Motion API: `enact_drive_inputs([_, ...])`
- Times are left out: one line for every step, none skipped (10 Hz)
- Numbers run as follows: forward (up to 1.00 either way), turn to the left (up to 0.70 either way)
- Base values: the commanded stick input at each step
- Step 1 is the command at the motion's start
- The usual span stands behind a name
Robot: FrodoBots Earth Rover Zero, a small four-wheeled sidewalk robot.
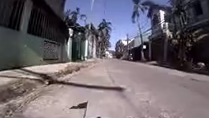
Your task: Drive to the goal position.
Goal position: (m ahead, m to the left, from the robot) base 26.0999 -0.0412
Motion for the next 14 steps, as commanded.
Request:
enact_drive_inputs([0.70,-0.09])
enact_drive_inputs([0.70,-0.35])
enact_drive_inputs([0.70,-0.35])
enact_drive_inputs([0.70,-0.35])
enact_drive_inputs([0.70,-0.35])
enact_drive_inputs([0.70,-0.35])
enact_drive_inputs([0.70,-0.35])
enact_drive_inputs([0.70,-0.24])
enact_drive_inputs([0.70,-0.15])
enact_drive_inputs([0.70,-0.10])
enact_drive_inputs([0.70,-0.04])
enact_drive_inputs([0.70,-0.03])
enact_drive_inputs([0.70,-0.03])
enact_drive_inputs([0.70,-0.03])
